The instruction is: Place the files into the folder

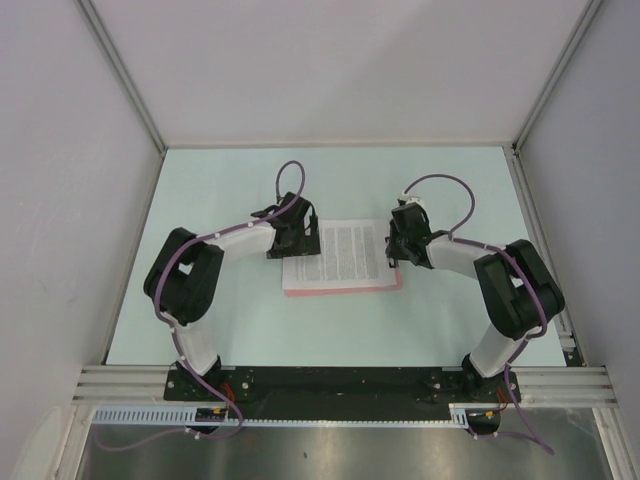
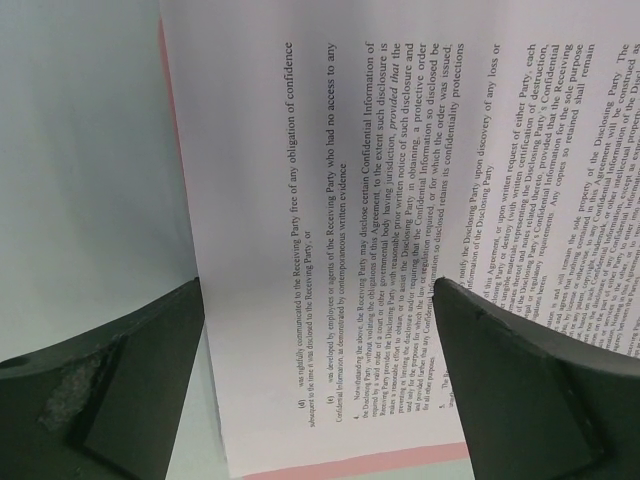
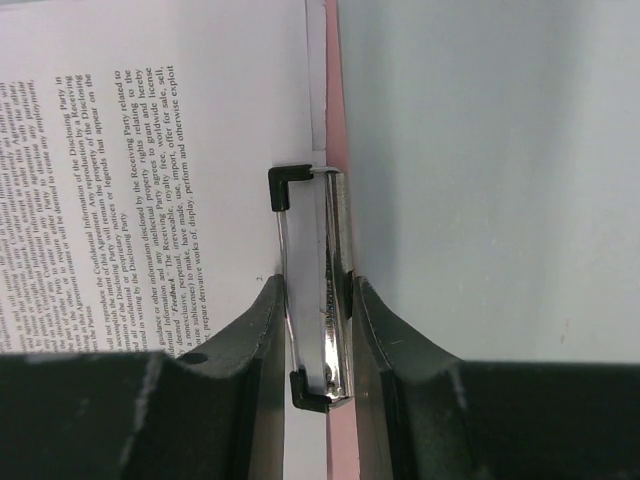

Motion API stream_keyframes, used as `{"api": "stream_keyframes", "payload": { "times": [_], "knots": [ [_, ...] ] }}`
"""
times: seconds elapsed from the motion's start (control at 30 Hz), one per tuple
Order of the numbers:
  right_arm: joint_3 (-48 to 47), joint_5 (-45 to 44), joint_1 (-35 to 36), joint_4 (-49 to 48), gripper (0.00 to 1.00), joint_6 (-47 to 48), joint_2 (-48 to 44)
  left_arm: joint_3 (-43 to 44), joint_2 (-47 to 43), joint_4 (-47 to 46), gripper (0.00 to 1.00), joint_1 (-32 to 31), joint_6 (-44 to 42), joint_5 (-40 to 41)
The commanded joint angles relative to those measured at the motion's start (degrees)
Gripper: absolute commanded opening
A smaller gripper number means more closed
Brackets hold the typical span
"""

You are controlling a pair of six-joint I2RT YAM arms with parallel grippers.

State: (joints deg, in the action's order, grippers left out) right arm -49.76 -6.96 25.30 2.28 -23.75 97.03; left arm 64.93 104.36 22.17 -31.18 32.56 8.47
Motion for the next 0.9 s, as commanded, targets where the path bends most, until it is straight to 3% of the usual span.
{"api": "stream_keyframes", "payload": {
  "times": [0.0, 0.03, 0.07, 0.17, 0.27, 0.47, 0.57, 0.87],
  "knots": [
    [-1.48, -8.33, 3.0, 10.72, 0.03, -5.17, 2.63, -0.42, -1.44, -1.26, 0.99, -1.6, 2.16, -8.03],
    [-1.74, -8.33, 3.0, 11.16, 0.05, -5.17, 2.9, -0.33, -1.78, -1.08, 1.0, -1.6, 2.07, -8.03],
    [-1.83, -7.55, 3.0, 11.25, 0.18, -4.91, 2.9, -0.41, -2.05, -0.91, 1.0, -1.52, 1.9, -8.03],
    [-2.01, -4.82, 2.91, 10.64, 0.44, -3.77, 2.99, -1.03, -3.62, -0.64, 1.0, -1.6, 1.28, -8.03],
    [-2.01, -1.84, 2.74, 9.06, 0.51, -2.53, 3.86, -1.29, -4.95, -0.29, 1.0, -1.6, 0.32, -7.24],
    [-2.62, -1.74, 2.74, 9.93, 0.5, -1.3, 4.66, -1.73, -10.74, 4.36, 1.0, -1.52, -1.79, -2.24],
    [-3.06, -3.58, 2.82, 11.42, 0.42, -0.77, 4.66, -1.73, -14.87, 7.87, 0.99, -1.43, -1.45, 1.98],
    [-3.24, -9.47, 2.39, 14.5, 0.23, -0.69, 4.66, -3.84, -26.47, 12.19, 1.0, -0.37, -1.44, 3.48]
  ]
}}
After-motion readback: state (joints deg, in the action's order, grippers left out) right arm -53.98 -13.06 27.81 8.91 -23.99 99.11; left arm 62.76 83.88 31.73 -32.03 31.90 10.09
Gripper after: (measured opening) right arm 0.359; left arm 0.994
